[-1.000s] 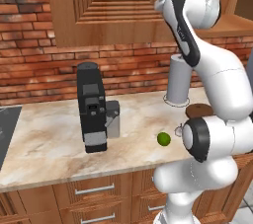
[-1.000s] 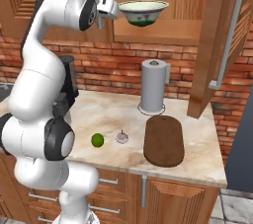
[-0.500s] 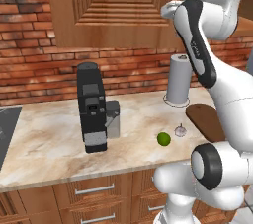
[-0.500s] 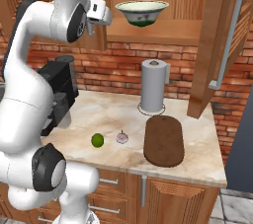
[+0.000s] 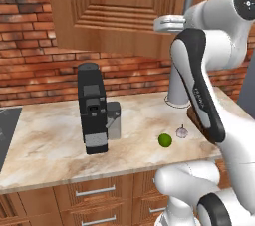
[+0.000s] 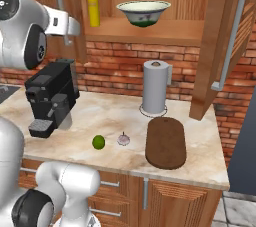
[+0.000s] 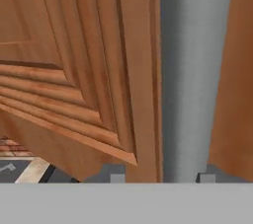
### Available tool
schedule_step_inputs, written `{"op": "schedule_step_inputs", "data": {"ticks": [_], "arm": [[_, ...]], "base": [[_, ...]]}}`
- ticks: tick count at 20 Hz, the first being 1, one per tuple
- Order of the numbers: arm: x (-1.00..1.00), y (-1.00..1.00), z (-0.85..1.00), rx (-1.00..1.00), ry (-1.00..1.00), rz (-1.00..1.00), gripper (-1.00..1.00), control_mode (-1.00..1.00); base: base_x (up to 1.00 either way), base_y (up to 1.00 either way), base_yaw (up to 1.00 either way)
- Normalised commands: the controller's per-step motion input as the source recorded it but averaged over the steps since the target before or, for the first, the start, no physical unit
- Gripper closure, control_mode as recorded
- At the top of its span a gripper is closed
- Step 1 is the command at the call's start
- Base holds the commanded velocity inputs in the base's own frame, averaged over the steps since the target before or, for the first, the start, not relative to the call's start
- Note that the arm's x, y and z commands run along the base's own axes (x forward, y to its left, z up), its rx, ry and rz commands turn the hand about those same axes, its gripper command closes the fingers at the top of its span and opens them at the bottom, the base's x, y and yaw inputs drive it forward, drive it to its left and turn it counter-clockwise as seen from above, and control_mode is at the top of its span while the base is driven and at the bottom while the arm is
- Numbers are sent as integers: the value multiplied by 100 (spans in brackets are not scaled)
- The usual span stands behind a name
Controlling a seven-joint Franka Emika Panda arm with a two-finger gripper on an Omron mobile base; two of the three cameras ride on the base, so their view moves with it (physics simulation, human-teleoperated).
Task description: Open the cabinet. Place the bowl and condiment on the counter. Then place the lime and garlic on the cutting board.
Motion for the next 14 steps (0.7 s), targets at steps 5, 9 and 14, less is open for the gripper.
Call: {"op": "schedule_step_inputs", "data": {"ticks": [5,9,14], "arm": [[-96,92,-7,0,1,3,-100,-100],[-97,-17,7,22,-7,0,-100,-100],[-100,-86,38,60,0,0,-100,-100]], "base": [[0,0,0],[0,0,0],[0,0,0]]}}
